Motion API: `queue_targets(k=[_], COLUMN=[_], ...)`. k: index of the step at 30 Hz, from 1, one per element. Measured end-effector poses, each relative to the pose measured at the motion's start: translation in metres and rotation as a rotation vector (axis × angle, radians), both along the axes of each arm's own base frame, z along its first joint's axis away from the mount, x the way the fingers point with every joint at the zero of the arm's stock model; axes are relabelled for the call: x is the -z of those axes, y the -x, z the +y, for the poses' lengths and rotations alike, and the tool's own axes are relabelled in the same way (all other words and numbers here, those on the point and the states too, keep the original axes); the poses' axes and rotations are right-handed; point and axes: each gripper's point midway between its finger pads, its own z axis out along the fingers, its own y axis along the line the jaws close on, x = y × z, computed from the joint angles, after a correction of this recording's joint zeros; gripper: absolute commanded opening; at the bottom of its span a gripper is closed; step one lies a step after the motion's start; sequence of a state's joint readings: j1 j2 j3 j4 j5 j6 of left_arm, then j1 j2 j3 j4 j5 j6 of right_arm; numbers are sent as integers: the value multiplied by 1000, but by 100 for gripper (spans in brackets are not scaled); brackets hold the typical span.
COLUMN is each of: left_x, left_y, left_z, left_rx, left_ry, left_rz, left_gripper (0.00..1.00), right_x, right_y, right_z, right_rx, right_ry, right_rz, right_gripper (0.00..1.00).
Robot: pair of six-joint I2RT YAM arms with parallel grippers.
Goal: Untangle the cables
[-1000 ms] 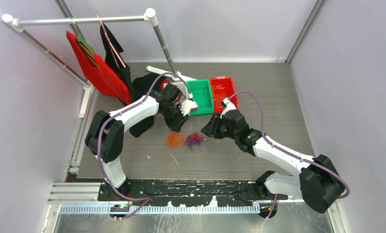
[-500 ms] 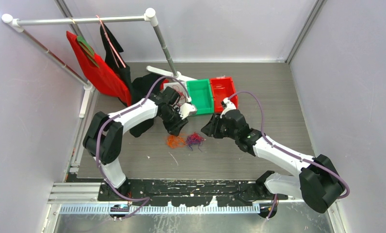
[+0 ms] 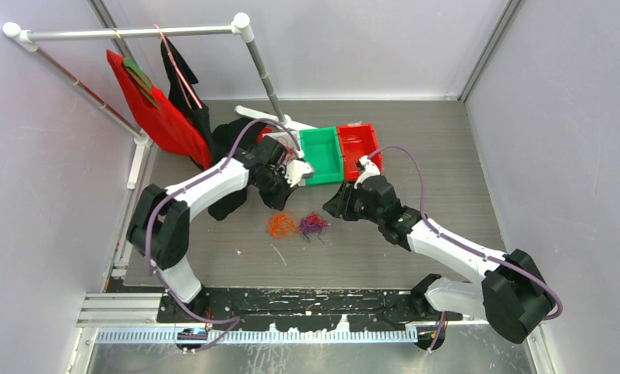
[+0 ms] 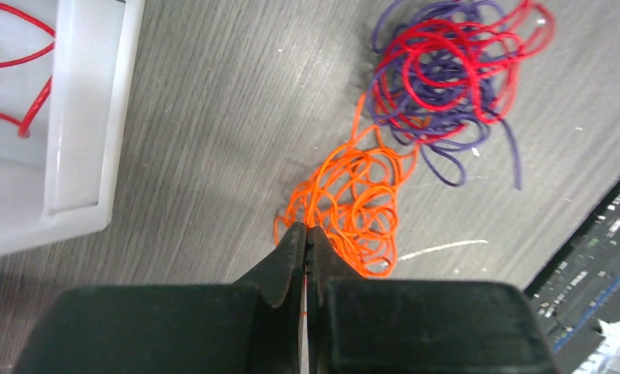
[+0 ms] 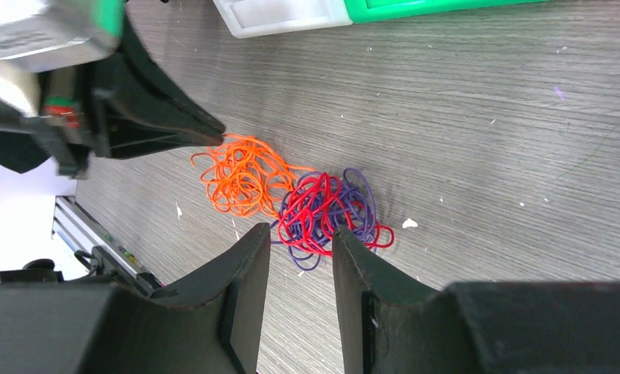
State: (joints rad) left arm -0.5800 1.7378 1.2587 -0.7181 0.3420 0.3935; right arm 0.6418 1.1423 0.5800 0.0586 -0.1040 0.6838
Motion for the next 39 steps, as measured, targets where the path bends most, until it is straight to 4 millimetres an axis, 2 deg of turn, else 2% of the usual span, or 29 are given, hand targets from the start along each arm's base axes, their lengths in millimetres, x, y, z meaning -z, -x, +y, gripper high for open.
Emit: queue_targets(k=[3, 10, 14, 20, 23, 28, 34, 39], left_x=[-23, -91, -114, -146, -159, -170, -174, -174], left_y=[7, 24, 35, 44, 46, 51, 58, 65], left_z=[0, 0, 3, 5, 8, 13, 17, 17], left_rx=[-5, -24, -50, -108, -122, -130, -138, -134], left_ry=[39, 153, 183, 210, 214, 205, 194, 195], left_rz=[-18, -79, -72, -55, -64, -61, -38, -5], left_gripper=[0, 0, 0, 0, 0, 0, 0, 0], right_x=[-2, -12, -28, -68, -83, -94, -79, -63], right_y=[-1, -7, -6, 5, 15, 26, 28, 16], right_z=[0, 5, 17, 46, 60, 82, 100, 110], right_rx=[2, -26, -94, -231, -293, -367, -418, -403], right_ry=[-3, -13, -28, -61, -71, -67, -26, 30], right_rz=[-8, -74, -158, -342, -420, -494, -505, -495], right_gripper=[43, 57, 62, 67, 68, 68, 66, 59])
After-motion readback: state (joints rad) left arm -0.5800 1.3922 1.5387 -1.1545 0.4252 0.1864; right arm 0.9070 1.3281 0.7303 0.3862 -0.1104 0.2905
